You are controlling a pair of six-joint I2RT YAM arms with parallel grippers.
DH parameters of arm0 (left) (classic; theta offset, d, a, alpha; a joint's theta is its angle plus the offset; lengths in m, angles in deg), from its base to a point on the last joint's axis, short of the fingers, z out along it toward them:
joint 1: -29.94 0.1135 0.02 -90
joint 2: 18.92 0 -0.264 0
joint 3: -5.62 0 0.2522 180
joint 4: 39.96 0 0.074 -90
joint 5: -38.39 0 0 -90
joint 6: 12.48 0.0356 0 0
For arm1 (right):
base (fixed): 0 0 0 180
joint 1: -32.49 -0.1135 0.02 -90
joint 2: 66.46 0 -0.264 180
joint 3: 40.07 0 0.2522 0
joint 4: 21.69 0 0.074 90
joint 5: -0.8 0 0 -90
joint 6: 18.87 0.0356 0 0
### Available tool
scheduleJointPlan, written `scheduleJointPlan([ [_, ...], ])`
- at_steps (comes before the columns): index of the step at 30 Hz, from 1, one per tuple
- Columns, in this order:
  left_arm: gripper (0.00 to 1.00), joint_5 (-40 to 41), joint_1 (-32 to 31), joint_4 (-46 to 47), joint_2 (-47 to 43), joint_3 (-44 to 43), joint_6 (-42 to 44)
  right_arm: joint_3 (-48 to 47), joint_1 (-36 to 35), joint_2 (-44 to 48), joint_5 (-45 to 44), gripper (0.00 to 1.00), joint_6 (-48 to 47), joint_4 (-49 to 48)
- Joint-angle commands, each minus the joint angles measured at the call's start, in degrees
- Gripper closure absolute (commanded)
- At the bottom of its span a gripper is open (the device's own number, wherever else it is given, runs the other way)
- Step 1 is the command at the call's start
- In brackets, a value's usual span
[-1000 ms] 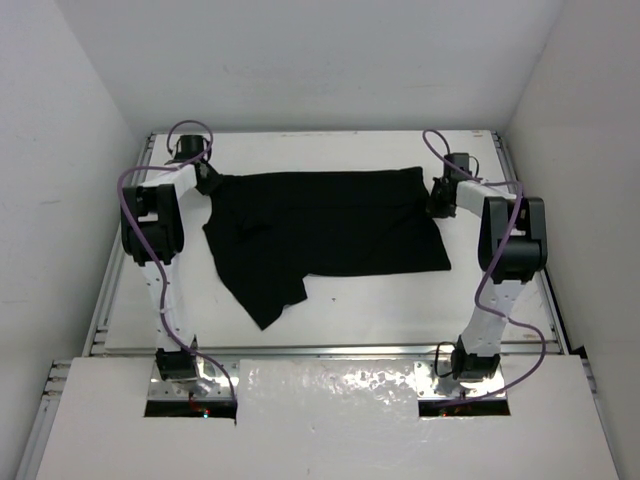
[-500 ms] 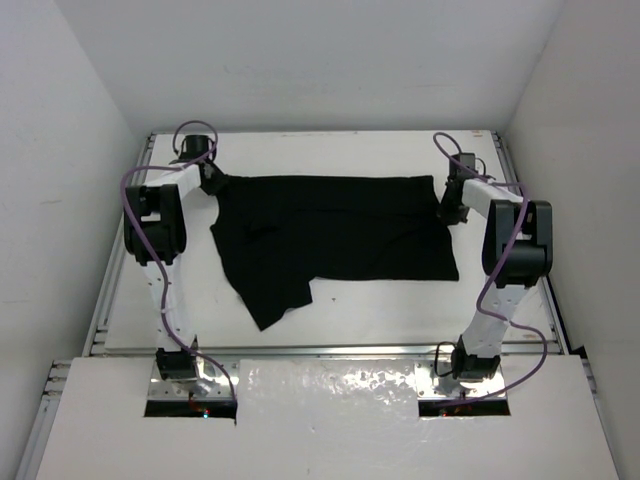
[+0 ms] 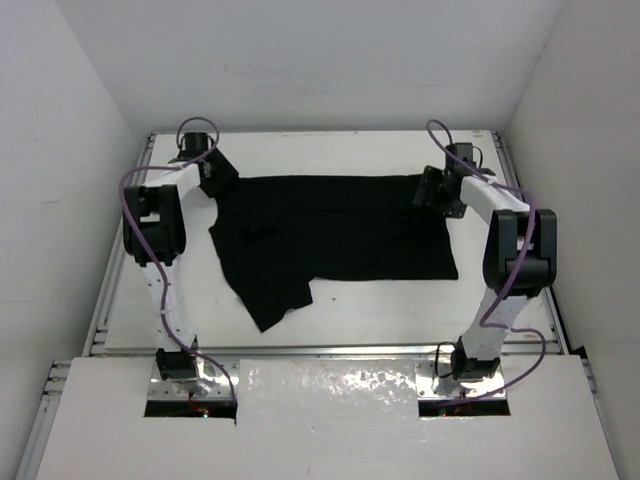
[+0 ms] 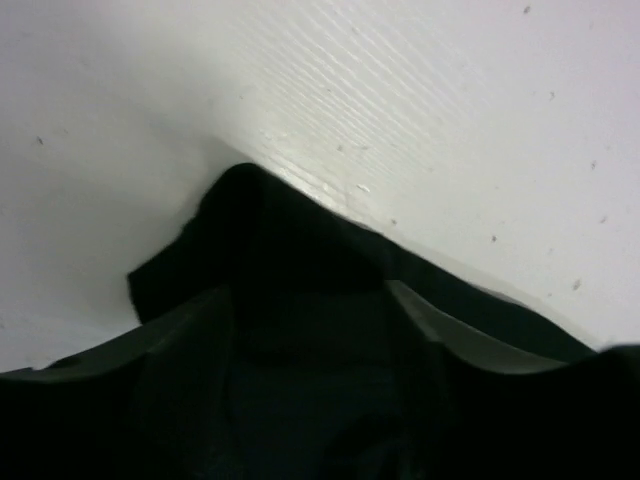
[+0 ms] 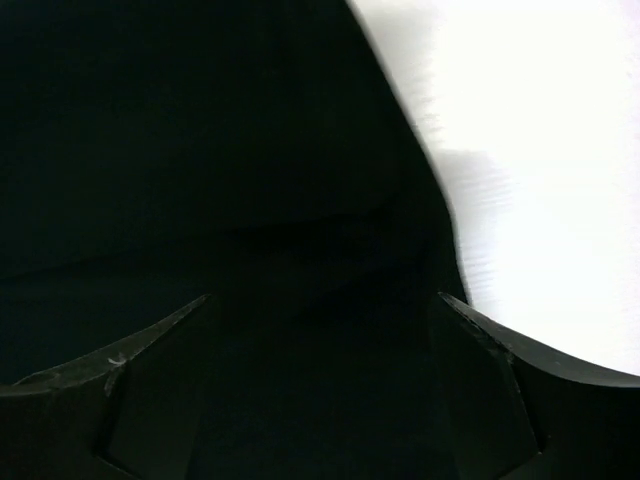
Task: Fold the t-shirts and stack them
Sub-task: Fold the flattened tshirt in 1/3 of the way
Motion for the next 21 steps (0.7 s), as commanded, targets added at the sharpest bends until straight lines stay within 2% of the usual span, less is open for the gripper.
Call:
scheduleJointPlan([
  [1,0.39,-0.4,-0.9,-1.4,-3.7,-1.1,1.4,-2.5,-1.2,4.9,2.3,0.16,0.2,-2.5],
  [4,0.39,2.7,-1.3,-3.8,-5.9,-1.3,1.3,-7.9,-3.5,1.0,2.5,0.15,-0.8,-1.1],
  [6,0.46,7.3,-2.3,-5.5,-8.3,-0.4,1.0,-9.6,-4.3,-1.0,2.9,0.15,-1.3,-0.9],
  [8,0.46,10.2,-4.4,-7.6,-10.7,2.7,0.5,-10.5,-5.9,-1.8,2.9,0.15,-2.1,-1.5],
  [11,0.38,14.7,-9.0,-9.0,-16.5,9.7,-2.7,-12.2,-7.7,-2.3,3.5,0.14,-2.2,-1.1],
  [13,0.31,17.3,-11.0,-9.4,-20.9,13.2,-4.9,-13.3,-8.9,-2.7,8.8,0.14,-2.9,-0.8],
  [14,0.28,18.9,-12.3,-9.8,-24.0,16.3,-6.8,-13.6,-12.1,-2.9,9.5,0.14,-3.8,-1.1],
  [16,0.26,19.9,-13.1,-7.5,-27.6,20.3,-7.4,-16.8,-16.6,-4.1,8.6,0.14,-7.5,0.2],
  [18,0.29,16.4,-13.2,-3.1,-31.6,26.5,-8.6,-17.4,-21.0,-4.8,5.4,0.14,-6.7,0.8],
  [20,0.38,16.1,-13.2,-3.9,-30.8,28.6,-10.3,-14.5,-21.3,-2.1,8.0,0.14,-4.6,-2.2],
  [21,0.38,16.3,-13.2,-5.6,-30.0,28.5,-10.2,-13.1,-21.5,-0.7,8.4,0.14,-3.7,-3.3],
])
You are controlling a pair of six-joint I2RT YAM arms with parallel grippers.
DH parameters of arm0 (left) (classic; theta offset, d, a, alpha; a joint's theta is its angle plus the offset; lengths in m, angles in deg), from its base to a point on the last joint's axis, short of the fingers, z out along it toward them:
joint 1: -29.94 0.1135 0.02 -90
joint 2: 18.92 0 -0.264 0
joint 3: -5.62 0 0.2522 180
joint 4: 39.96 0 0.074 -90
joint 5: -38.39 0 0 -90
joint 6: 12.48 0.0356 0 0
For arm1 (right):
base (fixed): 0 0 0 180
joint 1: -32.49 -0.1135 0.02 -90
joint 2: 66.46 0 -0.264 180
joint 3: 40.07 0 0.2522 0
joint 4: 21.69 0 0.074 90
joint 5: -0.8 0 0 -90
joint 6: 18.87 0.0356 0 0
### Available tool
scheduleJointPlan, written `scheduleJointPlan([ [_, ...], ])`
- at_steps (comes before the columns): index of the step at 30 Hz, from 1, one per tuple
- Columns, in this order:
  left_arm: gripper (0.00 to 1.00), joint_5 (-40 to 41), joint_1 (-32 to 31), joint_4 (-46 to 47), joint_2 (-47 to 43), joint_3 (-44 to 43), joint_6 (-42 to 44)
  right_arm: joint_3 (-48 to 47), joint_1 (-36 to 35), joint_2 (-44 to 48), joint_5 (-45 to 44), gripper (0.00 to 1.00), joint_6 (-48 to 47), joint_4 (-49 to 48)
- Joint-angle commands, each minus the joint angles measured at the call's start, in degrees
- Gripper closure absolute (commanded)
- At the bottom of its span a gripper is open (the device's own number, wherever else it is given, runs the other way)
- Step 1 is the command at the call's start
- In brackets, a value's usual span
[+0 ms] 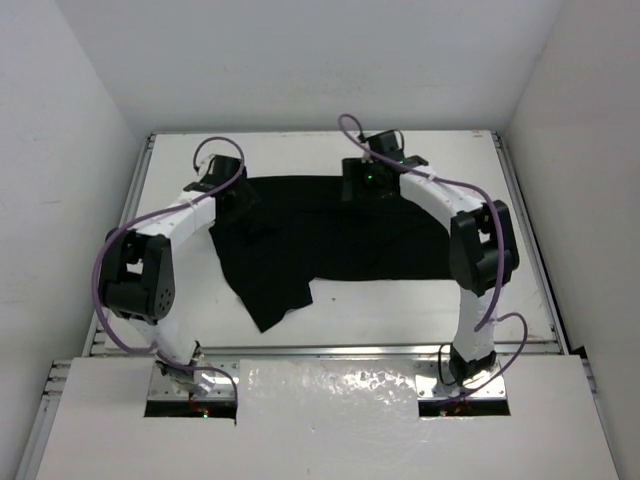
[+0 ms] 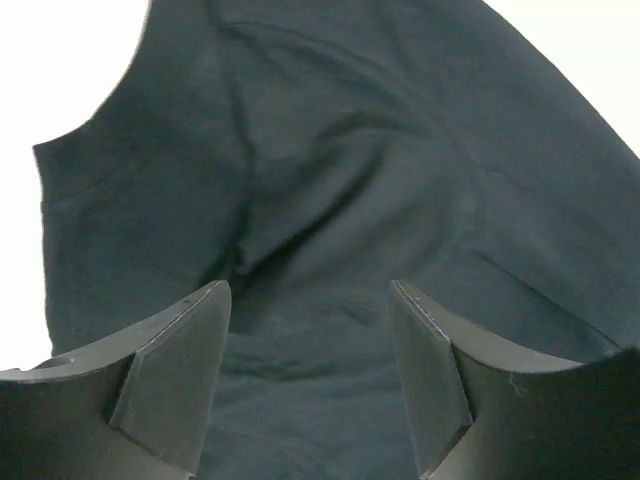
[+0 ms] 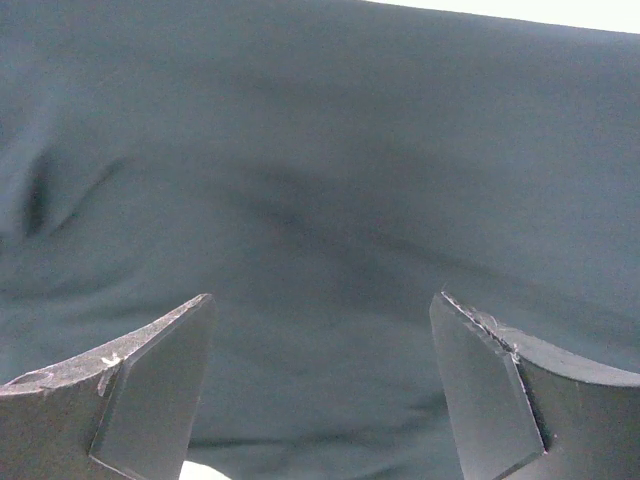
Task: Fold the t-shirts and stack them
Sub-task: Fold the flattened tshirt in 1/3 of the way
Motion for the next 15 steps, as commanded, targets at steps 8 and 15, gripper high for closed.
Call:
scheduleJointPlan([
  [8,0.52,-0.4,1.5,5.1,0.3,9.3,-4.7,10.1,-0.8,13.1,4.7,0.14,-0.4,-5.0],
  [15,0.55,-2.1,1.7,8.8,2.7,11.7,-4.3,11.1,-0.8,14.5,5.6,0.14,-1.2,-4.7],
])
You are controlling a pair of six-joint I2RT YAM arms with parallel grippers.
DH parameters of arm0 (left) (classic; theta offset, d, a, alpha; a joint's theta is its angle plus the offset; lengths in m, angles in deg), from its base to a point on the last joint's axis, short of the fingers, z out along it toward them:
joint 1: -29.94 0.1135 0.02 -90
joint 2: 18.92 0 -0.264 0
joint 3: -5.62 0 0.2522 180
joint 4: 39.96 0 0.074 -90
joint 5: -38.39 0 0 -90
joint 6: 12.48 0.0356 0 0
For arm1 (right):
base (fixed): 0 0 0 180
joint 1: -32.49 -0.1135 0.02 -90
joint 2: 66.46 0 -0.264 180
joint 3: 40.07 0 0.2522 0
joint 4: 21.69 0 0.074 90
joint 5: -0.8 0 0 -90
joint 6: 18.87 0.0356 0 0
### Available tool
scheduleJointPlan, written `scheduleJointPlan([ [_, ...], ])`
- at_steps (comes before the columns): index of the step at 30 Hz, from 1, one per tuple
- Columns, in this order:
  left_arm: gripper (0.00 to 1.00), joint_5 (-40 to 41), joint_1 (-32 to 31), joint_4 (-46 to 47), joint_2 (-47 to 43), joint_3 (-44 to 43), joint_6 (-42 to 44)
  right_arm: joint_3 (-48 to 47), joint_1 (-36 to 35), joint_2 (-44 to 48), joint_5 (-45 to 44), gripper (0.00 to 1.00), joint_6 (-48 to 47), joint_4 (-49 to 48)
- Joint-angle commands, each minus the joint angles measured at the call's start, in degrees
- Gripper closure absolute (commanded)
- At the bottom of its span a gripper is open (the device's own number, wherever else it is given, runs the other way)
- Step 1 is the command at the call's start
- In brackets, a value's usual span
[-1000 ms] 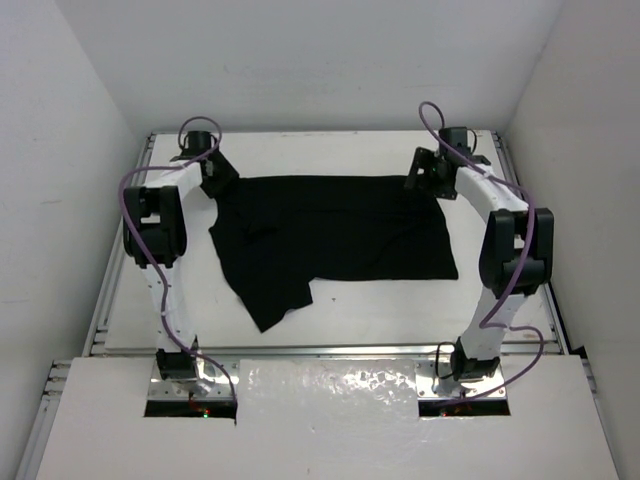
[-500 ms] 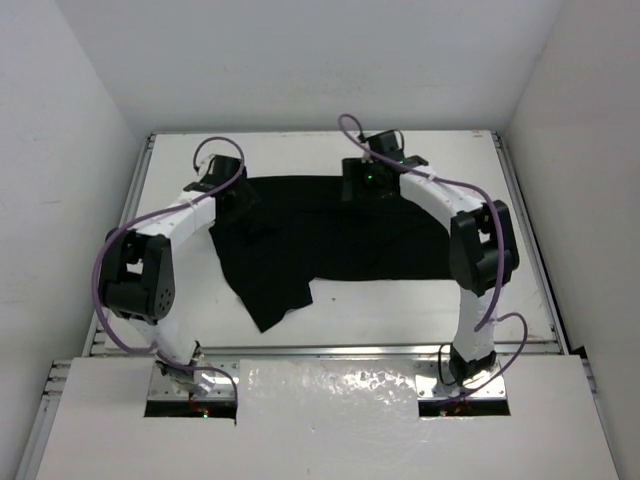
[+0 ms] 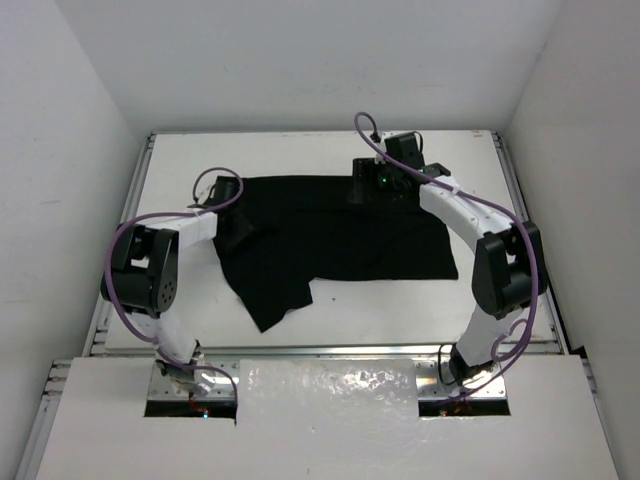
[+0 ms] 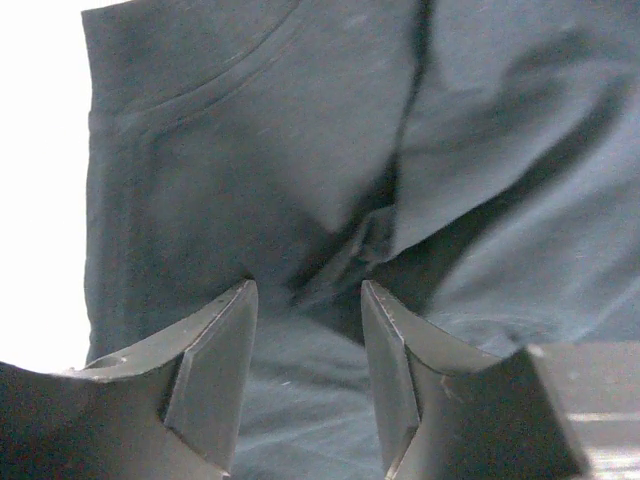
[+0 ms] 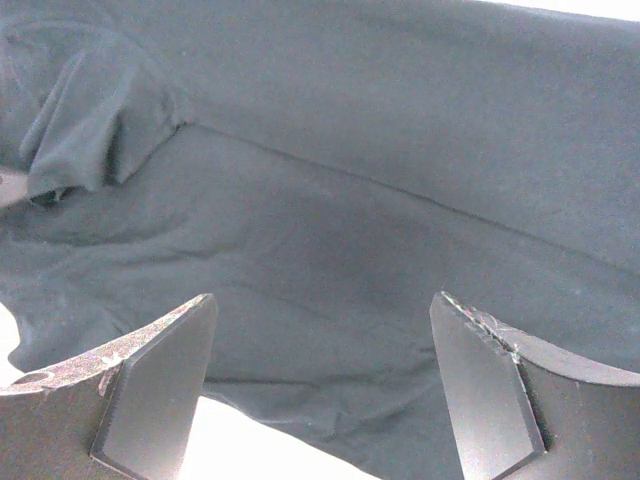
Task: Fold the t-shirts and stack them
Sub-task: Fold the flattened tshirt in 1/3 of the way
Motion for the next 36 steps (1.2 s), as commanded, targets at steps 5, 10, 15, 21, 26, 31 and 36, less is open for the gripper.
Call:
scheduleJointPlan([
  [5,0.80,-2.3,1.9,7.0,0.2,-0.1,0.9,0.6,-0.2,2.6,1.5,0.15,-1.2,-1.0],
  [10,0.90,-4.2,2.6,8.4,-0.3,-0.4,1.6,0.4,-0.7,2.7,1.4,0.15,-1.5,-0.4],
  [15,1.00,-4.3,2.7,7.0,-1.4,-1.1,1.6,0.4,-0.9,2.8,0.8,0.15,-1.7,-0.1],
  [21,1.00,5.1,4.7,4.1,-11.5,2.9,-3.4,-1.0,-1.4,1.2,2.2,0.15,-1.7,1.2],
  [26,1.00,5.6,6.2,3.7,-11.5,3.5,-3.6,-7.6,-5.2,-5.9,6.5,0.14,-4.6,6.4],
  [31,1.00,4.1,6.7,5.5,-9.7,4.9,-3.4,-10.3,-11.7,-11.0,6.2,0.15,-2.3,4.8],
  [36,1.00,1.5,6.8,7.7,-7.6,6.4,-2.6,-10.7,-16.1,-16.4,11.4,0.18,5.0,-4.8],
])
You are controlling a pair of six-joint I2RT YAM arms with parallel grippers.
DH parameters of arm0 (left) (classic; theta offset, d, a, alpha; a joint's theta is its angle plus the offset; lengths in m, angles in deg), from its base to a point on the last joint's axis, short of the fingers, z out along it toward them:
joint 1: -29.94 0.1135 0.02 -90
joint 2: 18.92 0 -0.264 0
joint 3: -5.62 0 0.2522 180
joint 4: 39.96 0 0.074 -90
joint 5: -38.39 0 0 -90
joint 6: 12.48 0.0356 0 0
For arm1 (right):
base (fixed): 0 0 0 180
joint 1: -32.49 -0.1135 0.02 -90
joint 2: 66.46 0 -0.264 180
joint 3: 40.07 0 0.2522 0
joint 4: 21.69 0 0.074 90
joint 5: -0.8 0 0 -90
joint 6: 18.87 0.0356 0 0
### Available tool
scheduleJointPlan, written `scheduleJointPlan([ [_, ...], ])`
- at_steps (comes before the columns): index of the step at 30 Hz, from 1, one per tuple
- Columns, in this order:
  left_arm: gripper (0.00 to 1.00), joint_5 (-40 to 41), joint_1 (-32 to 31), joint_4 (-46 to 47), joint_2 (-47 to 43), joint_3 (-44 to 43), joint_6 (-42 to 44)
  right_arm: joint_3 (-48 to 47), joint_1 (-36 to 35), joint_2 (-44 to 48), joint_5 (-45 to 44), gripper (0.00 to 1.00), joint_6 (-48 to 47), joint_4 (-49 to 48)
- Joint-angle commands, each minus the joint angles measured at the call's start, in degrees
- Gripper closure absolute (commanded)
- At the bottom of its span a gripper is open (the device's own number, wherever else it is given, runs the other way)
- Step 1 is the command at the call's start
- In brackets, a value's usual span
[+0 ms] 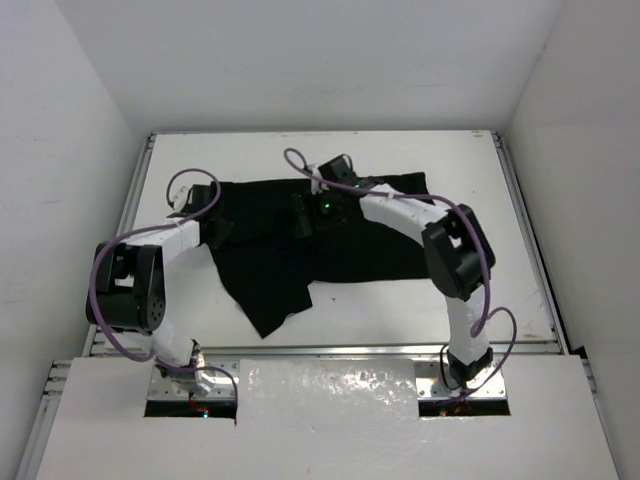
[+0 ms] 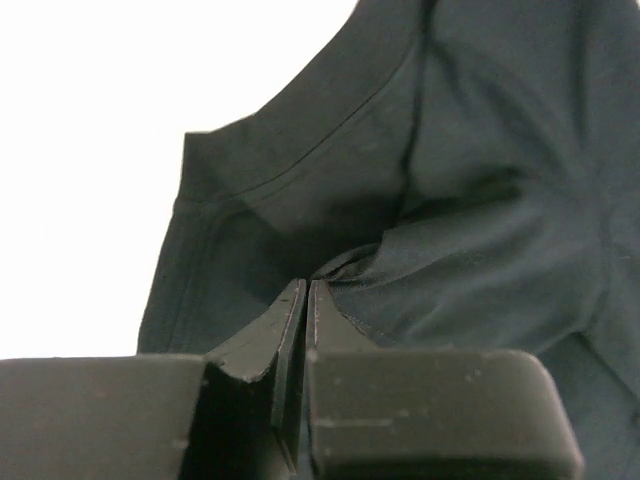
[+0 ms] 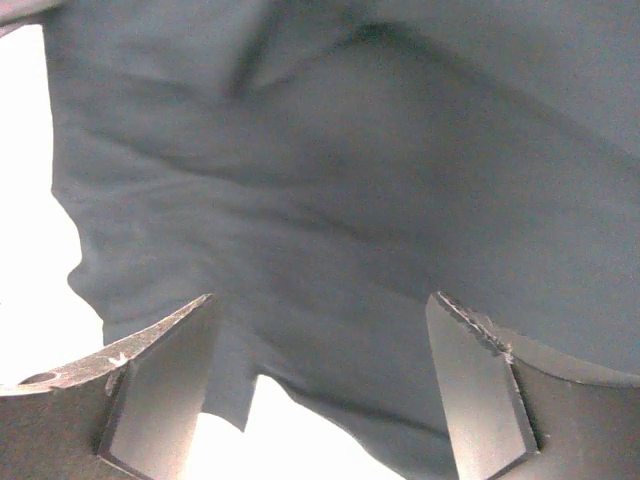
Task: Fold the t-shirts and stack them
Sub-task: Fold the flattened tshirt in 1/3 of the way
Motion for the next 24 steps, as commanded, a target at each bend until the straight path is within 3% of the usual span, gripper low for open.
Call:
scheduleJointPlan([
  [1,1.00,-0.6,0.7,2.8,-0.1,1.5,0.1,-2.6,-3.3,-3.2,5.0,0.20,5.4,-10.5],
  [5,1.00,1.4,1.1,2.8,-1.3,1.9,-0.5,-10.1,-5.1,-10.0,1.2,0.38,7.3,-10.8],
  [8,1.00,1.3,1.7,2.8,-1.4,1.1,-0.6,-13.0,-5.2,-14.9,0.6,0.43,7.4,-10.3],
  [11,1.00,0.9,2.2,3.4,-1.1,0.6,-0.8,-14.1,-5.2,-16.7,-0.8,0.55,7.9,-12.2],
  [24,1.00,-2.8,2.3,4.6,1.6,-2.2,0.3,-18.6,-5.6,-22.1,-1.4,0.55,11.8,-12.7],
])
